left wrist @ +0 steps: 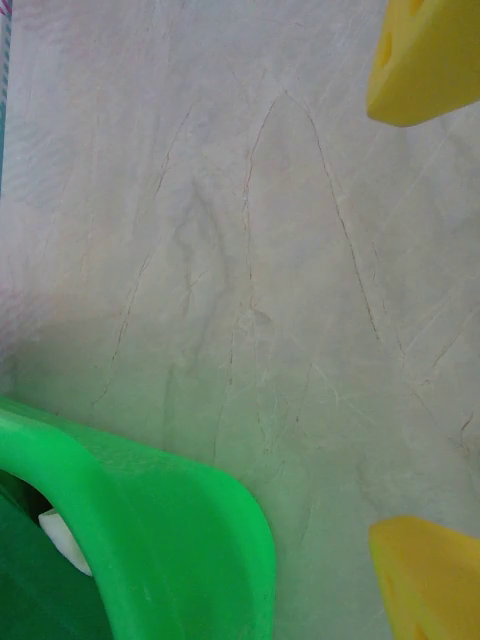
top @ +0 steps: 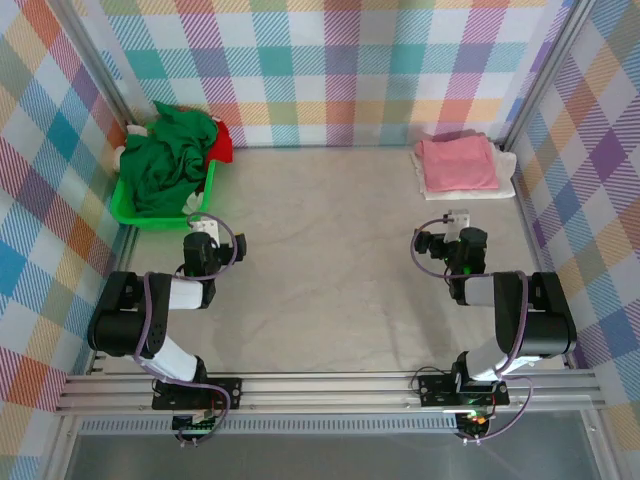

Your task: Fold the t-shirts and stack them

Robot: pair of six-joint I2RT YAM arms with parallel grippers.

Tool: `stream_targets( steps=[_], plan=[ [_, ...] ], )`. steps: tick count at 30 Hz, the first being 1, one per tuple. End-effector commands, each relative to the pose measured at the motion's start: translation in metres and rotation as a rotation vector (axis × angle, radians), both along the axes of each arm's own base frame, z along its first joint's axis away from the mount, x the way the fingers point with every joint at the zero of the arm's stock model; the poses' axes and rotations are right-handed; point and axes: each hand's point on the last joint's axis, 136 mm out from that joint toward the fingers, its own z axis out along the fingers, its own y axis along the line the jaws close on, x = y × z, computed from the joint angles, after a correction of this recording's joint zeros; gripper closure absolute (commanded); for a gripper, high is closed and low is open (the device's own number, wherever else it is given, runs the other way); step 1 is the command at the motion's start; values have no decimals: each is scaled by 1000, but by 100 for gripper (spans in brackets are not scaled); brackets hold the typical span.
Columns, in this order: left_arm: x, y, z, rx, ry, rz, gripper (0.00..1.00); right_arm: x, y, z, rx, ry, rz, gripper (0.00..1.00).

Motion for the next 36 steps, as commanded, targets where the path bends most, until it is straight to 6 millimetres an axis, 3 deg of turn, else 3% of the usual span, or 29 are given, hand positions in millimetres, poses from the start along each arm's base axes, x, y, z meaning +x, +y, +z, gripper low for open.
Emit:
stream_targets(
  steps=[1,24,26,27,28,30,31,34,36],
  plan=[
    [4,-2,6,-5,-20,2,0,3,3,4,21,-11,13,0],
    [5,-2,7,-7,-22,1,0,4,2,4,21,-12,10,0],
    [2,2,31,32,-50,52,0,4,-1,27,7,7,-22,0],
    [-4,2,53,58,-18,86,0,2,-5,52,37,40,-62,0],
    [-4,1,86,29,-49,93,0,0,-14,77,104,34,-146,0],
    [-7,-14,157,-85,-175,43,0,-5,-7,126,184,3,-125,1],
    [-7,-19,178,-121,-201,24,0,-3,-6,138,202,17,-126,3],
    [11,-52,229,-185,-163,-60,3,16,-27,151,263,193,-268,5],
    [31,-91,233,-196,-82,-163,5,38,-43,153,341,278,-323,5]
  ],
)
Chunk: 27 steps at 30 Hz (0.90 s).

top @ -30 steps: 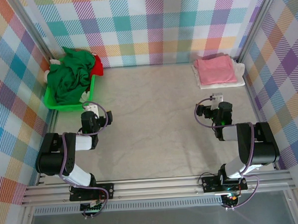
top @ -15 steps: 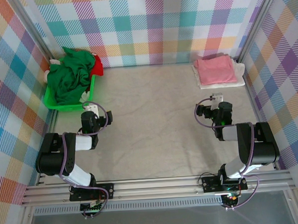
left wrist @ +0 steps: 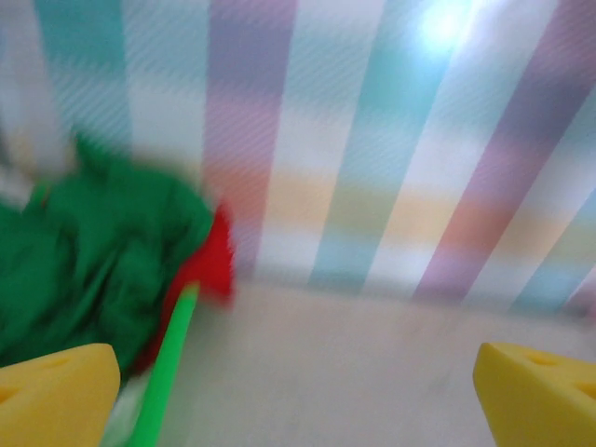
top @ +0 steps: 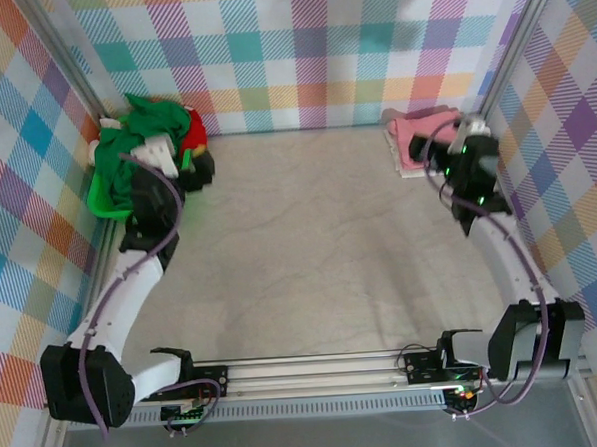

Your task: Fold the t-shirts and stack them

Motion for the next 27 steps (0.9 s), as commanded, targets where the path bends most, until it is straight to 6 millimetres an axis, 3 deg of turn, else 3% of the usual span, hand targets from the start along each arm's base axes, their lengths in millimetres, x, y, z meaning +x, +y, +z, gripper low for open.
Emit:
stream_targets(
  steps=[1,2,4,5,7,9,11,17,22,27],
  plan=[
    [14,-72,-50,19,293,-212,5,5,-28,-74,207,396,-114,8],
    [13,-95,-50,67,307,-266,5,16,-29,-66,256,386,-93,12],
    [11,-105,-56,98,318,-247,3,30,-17,-52,275,339,-21,15],
    [12,-91,-64,76,325,-200,1,33,-6,-44,278,315,21,16],
    [19,-38,-83,-22,373,-62,0,30,18,-35,246,292,97,16],
    [26,5,-96,-87,444,29,0,23,54,-25,168,246,230,15],
    [33,42,-107,-43,527,147,1,11,94,-24,93,196,362,13],
    [88,113,-127,-57,631,290,2,-15,180,-52,140,164,616,12],
    [140,156,-161,-19,759,371,3,-21,214,-63,138,191,679,12],
    [178,181,-189,-27,811,392,4,-20,217,-65,136,202,673,12]
  ],
)
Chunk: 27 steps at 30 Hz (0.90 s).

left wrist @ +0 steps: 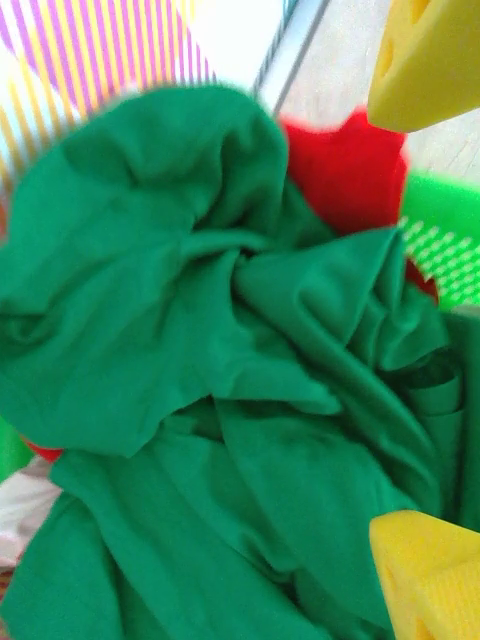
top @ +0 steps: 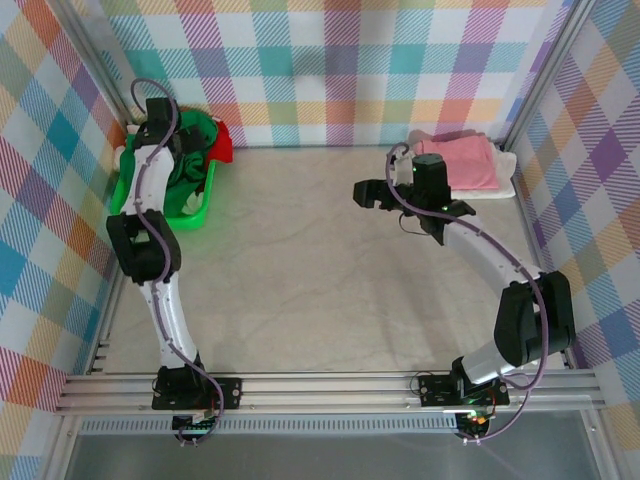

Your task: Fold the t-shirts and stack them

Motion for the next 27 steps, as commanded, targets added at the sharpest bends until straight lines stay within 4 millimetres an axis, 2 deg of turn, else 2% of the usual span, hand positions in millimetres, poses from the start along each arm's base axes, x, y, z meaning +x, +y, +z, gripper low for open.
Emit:
stream_targets(
  steps=[1,3,4,5,7,8,10,12,16,20,23,27],
  plan=[
    [-5,16,-32,2,132,13,5,4,2,15,16,-54,3,12],
    [5,17,-47,-13,137,-6,8,3,0,18,11,-63,0,12],
    [9,16,-54,-25,140,-17,13,2,-1,19,6,-65,-5,11],
    [11,17,-60,-35,146,-22,25,1,-2,21,2,-72,-10,11],
    [13,16,-65,-47,149,-26,67,-1,-3,26,-5,-89,-9,11],
    [13,15,-60,-51,140,-24,81,-2,-4,28,-9,-93,-11,11],
    [12,13,-41,-56,111,-27,90,-2,-4,31,-18,-100,-7,11],
    [7,13,-8,-43,60,-14,100,-2,-5,33,-22,-104,-8,11],
    [-10,12,81,-11,-91,5,100,2,-4,38,-19,-118,-8,11],
    [-42,-2,180,2,-274,-21,100,5,-2,45,-13,-132,-7,11],
    [-72,-29,256,17,-434,-88,100,10,-2,52,-16,-150,-14,11],
    [-115,-95,347,-23,-664,-307,100,15,-3,64,-22,-181,-20,11]
  ],
)
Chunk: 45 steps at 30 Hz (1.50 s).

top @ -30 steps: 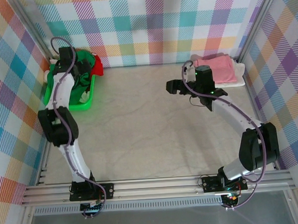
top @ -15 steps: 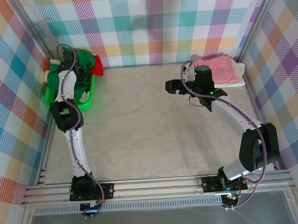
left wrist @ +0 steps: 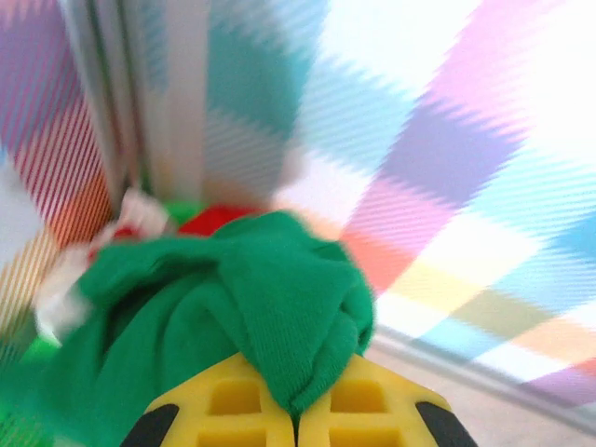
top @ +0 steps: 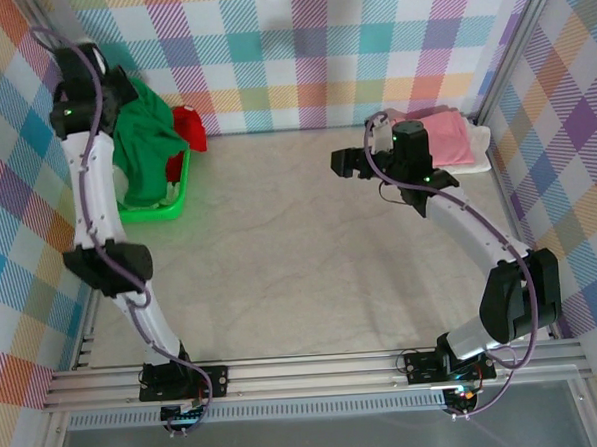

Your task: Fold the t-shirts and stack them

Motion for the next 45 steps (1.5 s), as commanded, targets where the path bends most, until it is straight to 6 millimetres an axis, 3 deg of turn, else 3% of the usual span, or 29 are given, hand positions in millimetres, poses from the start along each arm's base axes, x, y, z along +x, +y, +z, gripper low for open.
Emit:
stream_targets(
  steps=[1,3,6,8,10,13,15,16,17,19,21,23,26,30,32,35,39,42,45],
  plan=[
    [-45,-71,106,-4,-286,-236,100,6,0,20,-13,-64,-5,11],
    [-73,-109,140,-6,-376,-351,100,6,-3,27,-15,-83,-25,11],
    [-110,-163,175,-20,-477,-522,100,8,-16,33,-16,-97,-102,11],
    [-125,-187,184,-51,-500,-586,100,8,-26,37,-22,-95,-159,10],
    [-130,-210,178,-56,-480,-629,100,8,-42,37,-29,-82,-254,10],
    [-112,-248,138,-33,-361,-670,100,3,-71,32,-25,-63,-409,10],
    [-81,-278,91,-42,-248,-710,100,-5,-86,26,-23,-56,-474,10],
    [-67,-292,69,-49,-203,-731,94,-8,-93,22,-27,-51,-503,9],
    [-48,-310,40,-54,-144,-762,70,-12,-99,16,-34,-43,-533,9],
    [-18,-334,-8,-62,-50,-799,44,-17,-110,2,-50,-12,-574,8],
    [1,-336,-45,-69,51,-763,13,-22,-120,-13,-70,36,-604,8],
    [-4,-331,-59,-76,124,-721,3,-27,-121,-23,-89,62,-598,8],
    [-32,-330,-81,34,213,-668,4,-32,-108,-34,-111,69,-501,8],
    [-90,-317,-125,28,194,-660,13,-39,-57,-54,-96,126,-209,13],
    [-117,-299,-161,7,256,-629,19,-48,-30,-68,-106,184,-71,16],
    [-158,-278,-236,-12,488,-587,27,-69,7,-95,-183,258,85,20],
    [-217,-280,-317,-142,699,-606,30,-97,37,-134,-234,382,180,22],
    [-247,-283,-353,-136,748,-625,30,-113,51,-165,-278,460,207,24],
    [-258,-292,-376,-146,780,-660,30,-119,57,-192,-328,540,185,26]
  ],
)
